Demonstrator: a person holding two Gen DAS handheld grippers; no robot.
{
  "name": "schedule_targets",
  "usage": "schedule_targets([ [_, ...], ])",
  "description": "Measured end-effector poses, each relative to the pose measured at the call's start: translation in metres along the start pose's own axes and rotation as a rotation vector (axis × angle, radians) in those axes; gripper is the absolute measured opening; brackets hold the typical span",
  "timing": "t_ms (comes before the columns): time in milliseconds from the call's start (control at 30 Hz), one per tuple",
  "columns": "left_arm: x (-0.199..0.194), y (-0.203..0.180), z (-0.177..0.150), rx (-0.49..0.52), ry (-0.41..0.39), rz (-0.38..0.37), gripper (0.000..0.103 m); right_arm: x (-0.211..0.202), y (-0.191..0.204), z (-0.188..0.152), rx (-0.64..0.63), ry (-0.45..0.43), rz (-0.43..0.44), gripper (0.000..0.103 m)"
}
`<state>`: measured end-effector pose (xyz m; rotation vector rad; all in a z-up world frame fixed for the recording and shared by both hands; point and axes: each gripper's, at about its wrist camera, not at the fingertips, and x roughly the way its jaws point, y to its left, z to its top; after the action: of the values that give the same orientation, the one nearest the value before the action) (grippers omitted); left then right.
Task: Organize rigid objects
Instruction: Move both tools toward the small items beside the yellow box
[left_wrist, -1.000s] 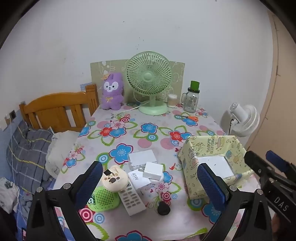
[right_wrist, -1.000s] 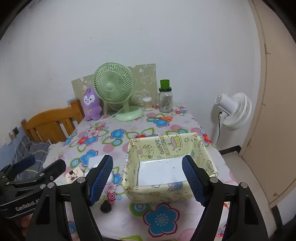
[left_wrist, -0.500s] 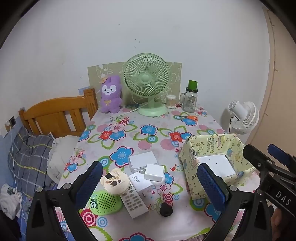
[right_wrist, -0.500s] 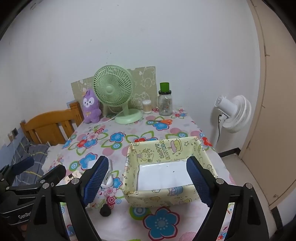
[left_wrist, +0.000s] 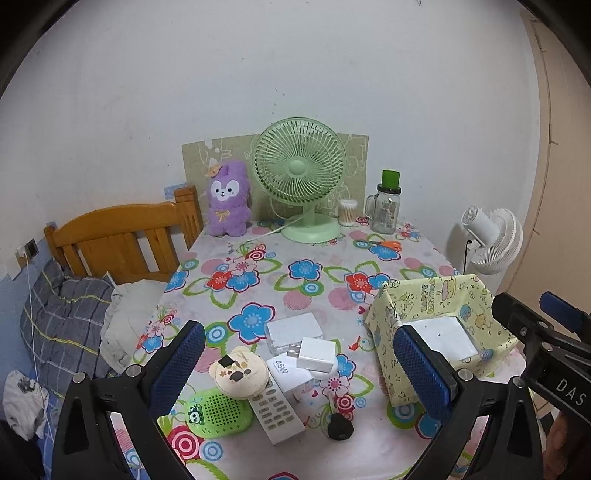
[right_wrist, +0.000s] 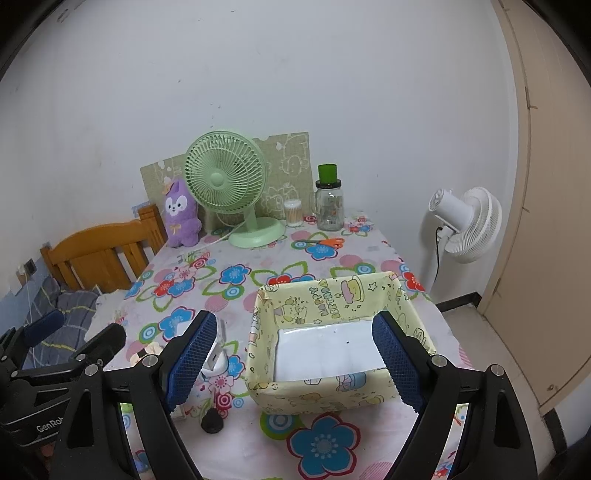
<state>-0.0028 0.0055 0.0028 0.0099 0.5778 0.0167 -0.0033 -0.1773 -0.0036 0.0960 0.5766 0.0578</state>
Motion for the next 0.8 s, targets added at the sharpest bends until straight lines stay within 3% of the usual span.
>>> schedule_targets([
  [800,0.0063,0.004,0.006,0.001,-0.027,-0.004,0.103,0.0067,0.0076,0.0071,-0.041,-0.035,0.0,0.088],
])
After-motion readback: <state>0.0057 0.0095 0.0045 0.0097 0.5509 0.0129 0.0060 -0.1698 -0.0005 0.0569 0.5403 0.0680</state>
